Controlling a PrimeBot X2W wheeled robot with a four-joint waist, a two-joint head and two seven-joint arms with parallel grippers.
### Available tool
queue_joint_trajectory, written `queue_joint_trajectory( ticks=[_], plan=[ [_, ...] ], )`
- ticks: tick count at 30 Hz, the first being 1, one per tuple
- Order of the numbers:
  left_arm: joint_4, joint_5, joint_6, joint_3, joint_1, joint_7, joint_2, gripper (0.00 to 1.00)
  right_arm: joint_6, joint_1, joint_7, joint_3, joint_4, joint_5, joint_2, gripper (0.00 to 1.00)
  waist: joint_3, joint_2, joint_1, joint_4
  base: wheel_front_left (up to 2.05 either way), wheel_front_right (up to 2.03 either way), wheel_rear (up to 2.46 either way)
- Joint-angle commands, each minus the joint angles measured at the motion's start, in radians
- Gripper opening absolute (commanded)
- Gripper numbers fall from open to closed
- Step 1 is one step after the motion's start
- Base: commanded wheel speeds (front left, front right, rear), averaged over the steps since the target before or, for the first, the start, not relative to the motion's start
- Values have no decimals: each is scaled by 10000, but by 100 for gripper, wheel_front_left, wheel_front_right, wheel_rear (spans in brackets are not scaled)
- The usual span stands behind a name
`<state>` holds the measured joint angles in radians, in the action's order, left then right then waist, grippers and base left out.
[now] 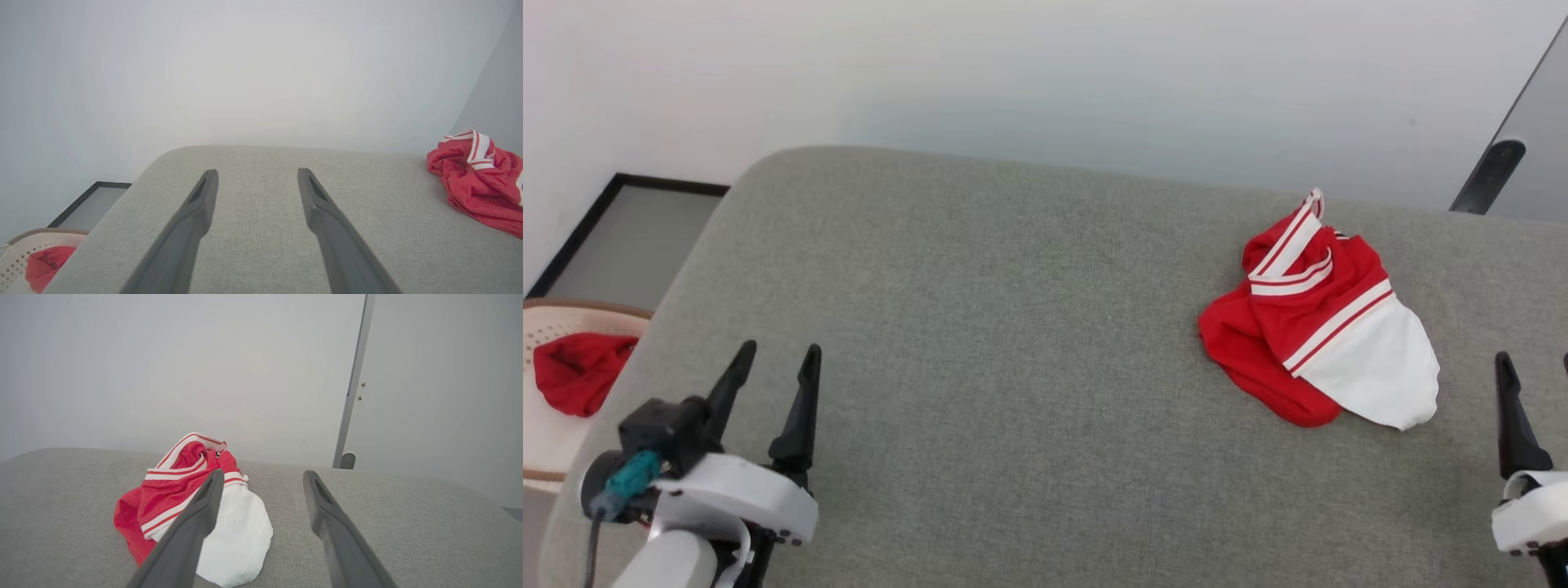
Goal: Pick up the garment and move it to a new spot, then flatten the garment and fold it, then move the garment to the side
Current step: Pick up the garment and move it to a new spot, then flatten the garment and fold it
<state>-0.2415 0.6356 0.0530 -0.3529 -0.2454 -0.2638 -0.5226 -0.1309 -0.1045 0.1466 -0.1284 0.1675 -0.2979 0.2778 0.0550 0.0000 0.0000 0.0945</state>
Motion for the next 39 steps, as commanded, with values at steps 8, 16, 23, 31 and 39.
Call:
queue_joint_trajectory(
  ticks=[8, 16, 23, 31, 39],
  plan=[
    [1087, -1387, -184, 1321, 1021, -2, 564, 100, 3, 264, -110, -237, -425, 11, -66, 100, -117, 0, 0, -313, 0, 0, 0],
    [786, -2158, -499, 1791, 1471, -2, 1097, 100, 3, 315, -61, -223, -393, -9, -214, 100, 50, 0, 0, -488, 0, 0, 0],
    [649, -2560, -773, 2107, 1360, -2, 1381, 100, 3, 235, -60, -218, -410, 34, -215, 100, 116, 0, 0, -550, 0, 0, 0],
    [604, -2880, -988, 2299, 1286, -2, 1683, 100, 3, 192, -284, -79, -368, 94, -205, 100, 156, 0, 0, -548, 0, 0, 0],
    [563, -3007, -1122, 2407, 1330, -2, 2190, 100, 3, -896, -3762, 1466, 371, -326, 1025, 100, 498, 0, 0, -396, 0, 0, 0]
  ],
)
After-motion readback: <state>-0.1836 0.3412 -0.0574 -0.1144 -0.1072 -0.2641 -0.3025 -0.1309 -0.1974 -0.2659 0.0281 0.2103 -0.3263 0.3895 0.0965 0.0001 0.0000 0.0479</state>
